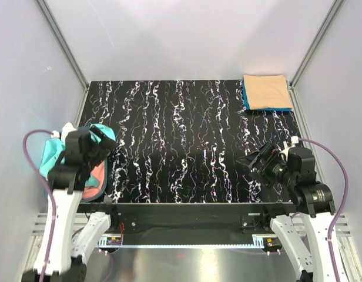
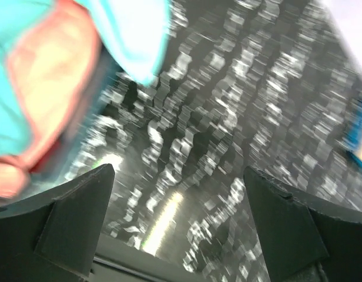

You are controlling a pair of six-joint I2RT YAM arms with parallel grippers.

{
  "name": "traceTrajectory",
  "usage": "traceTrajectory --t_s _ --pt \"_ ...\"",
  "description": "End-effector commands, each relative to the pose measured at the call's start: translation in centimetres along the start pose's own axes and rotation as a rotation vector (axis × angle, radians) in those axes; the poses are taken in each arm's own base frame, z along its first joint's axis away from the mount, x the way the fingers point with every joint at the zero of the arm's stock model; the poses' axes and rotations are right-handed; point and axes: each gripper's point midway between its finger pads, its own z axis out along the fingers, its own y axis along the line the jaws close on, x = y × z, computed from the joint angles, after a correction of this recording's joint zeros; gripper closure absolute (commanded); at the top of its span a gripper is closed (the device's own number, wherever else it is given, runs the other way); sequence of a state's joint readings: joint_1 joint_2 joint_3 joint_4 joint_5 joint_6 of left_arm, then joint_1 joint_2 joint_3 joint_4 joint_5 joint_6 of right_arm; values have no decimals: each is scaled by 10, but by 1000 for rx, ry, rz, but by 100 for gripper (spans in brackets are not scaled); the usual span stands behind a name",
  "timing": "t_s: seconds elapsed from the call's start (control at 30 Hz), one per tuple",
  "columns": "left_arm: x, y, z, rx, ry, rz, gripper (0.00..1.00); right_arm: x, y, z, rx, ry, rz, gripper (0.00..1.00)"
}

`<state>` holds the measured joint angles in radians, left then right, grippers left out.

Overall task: Fold and stack the t-shirts
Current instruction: Grab the tshirt from the pile

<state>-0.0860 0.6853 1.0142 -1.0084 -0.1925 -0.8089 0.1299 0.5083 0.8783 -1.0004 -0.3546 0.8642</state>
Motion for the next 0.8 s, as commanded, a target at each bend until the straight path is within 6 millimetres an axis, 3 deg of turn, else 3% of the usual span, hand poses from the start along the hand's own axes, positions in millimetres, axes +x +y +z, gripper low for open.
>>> traceTrajectory --t_s 0.0,0.17,0.2,0.27,0.43,0.63,0.67,0.77 --pt "-33 20 31 -261 -58 63 1 -1 14 -1 -28 48 -36 0" --pt "-67 16 68 -367 -97 49 3 -8 15 -4 -14 20 -117 0" --pt "-71 28 81 -438 -85 42 6 -16 14 -8 11 -19 -134 0" --pt "-78 33 93 -466 -81 -3 9 -23 14 -13 30 -54 -167 0" --pt "-73 55 154 -506 30 -180 17 -35 15 -25 54 -129 -208 0" --pt "-69 72 196 -450 50 -332 17 -48 5 -27 123 -192 -243 0" --pt "-65 82 201 -468 65 -357 21 -50 4 -25 136 -186 -249 0" --pt "-68 82 208 -435 64 -348 42 -55 6 -23 149 -182 -264 0"
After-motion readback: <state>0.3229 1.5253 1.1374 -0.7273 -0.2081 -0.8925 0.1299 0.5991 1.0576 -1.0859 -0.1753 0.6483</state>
